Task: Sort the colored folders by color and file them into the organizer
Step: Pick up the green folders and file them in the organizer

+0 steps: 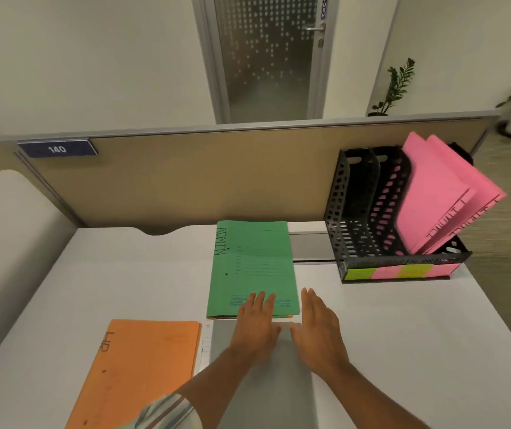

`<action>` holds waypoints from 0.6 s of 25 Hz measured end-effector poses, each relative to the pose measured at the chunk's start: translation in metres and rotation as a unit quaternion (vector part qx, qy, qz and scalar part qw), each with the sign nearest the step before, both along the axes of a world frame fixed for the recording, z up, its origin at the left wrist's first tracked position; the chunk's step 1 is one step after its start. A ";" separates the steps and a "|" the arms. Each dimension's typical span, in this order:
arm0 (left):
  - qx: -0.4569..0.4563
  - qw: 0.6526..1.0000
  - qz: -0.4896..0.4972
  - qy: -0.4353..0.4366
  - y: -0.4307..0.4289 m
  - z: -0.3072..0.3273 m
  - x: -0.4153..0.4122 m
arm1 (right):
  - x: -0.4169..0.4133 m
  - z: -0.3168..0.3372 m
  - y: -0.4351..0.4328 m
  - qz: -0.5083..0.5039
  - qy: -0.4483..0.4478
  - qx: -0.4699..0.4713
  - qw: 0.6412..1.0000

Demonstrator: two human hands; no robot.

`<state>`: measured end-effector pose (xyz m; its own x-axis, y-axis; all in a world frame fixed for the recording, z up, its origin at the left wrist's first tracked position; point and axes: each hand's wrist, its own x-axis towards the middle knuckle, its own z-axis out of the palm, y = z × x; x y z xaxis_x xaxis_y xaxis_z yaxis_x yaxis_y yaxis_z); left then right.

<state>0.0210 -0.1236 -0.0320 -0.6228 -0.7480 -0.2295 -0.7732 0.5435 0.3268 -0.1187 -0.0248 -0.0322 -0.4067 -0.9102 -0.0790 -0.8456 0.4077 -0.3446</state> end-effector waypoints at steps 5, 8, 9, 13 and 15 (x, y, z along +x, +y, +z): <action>0.034 0.998 0.058 0.002 -0.049 -0.022 0.049 | 0.040 -0.014 -0.046 0.033 -0.015 0.041 0.999; 0.045 0.993 0.109 0.015 -0.080 -0.028 0.066 | 0.051 -0.023 -0.070 0.036 -0.023 0.056 0.997; 0.049 0.990 0.130 0.023 -0.090 -0.029 0.070 | 0.053 -0.026 -0.078 0.035 -0.027 0.064 0.997; 0.095 0.971 0.209 0.061 -0.121 -0.034 0.078 | 0.052 -0.038 -0.102 0.027 -0.043 0.109 0.993; 0.127 0.959 0.234 0.100 -0.132 -0.040 0.077 | 0.052 -0.045 -0.110 0.029 -0.062 0.140 0.988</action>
